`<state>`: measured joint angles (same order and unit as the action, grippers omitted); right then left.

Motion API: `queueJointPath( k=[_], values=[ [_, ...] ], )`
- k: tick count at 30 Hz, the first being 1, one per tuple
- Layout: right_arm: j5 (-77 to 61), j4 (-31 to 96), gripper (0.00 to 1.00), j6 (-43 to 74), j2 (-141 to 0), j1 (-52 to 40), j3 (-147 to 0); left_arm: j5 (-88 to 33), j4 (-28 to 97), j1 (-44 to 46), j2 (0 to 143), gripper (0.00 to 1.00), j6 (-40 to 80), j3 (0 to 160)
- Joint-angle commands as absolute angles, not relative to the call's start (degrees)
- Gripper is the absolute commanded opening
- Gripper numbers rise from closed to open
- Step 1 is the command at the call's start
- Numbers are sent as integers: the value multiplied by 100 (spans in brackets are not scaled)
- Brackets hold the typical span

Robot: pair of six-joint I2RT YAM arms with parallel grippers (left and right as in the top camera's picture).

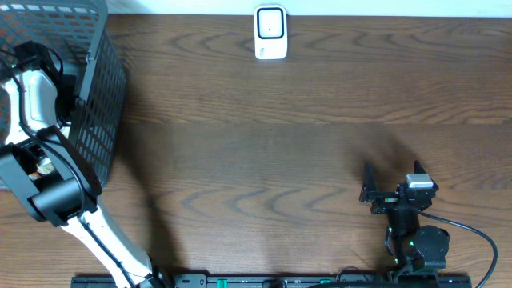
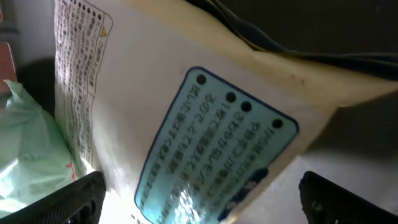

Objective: Scan the item barcode
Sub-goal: 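Reach the left gripper into the grey basket and grasp a white snack bag, then carry the white bag with the left gripper to the scanner and release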

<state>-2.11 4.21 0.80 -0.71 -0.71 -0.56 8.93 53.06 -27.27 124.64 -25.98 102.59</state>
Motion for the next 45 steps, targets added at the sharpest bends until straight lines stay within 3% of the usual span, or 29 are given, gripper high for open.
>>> queueJointPath(
  k=[1,8,13,14,23,29,38,42,45],
  values=[
    [-187,427,99,78,-43,8,-36,816,5078,-2757,12549,99,-3164,10077],
    [-187,427,99,78,-43,8,-34,816,4504,-2794,12648,60,-3293,9832],
    [-187,427,99,78,-43,8,-34,812,4462,-2794,12597,11,-2808,9891],
    [-187,427,99,78,-43,8,-34,801,4429,-2794,12558,7,-2488,9935],
    [-187,427,99,80,-43,8,-34,-1586,4032,-2790,11275,7,-1573,10097],
    [-187,427,99,78,-43,8,-34,-1752,3194,-2790,9970,7,12,10097],
    [-187,427,99,78,-43,8,-36,-1756,2519,-2788,8302,7,646,10097],
    [-187,427,99,78,-43,8,-34,-1916,2456,-2668,7614,7,2467,10097],
    [-187,427,99,78,-43,8,-34,-2797,2451,-2381,7308,7,2952,10097]
  ],
)
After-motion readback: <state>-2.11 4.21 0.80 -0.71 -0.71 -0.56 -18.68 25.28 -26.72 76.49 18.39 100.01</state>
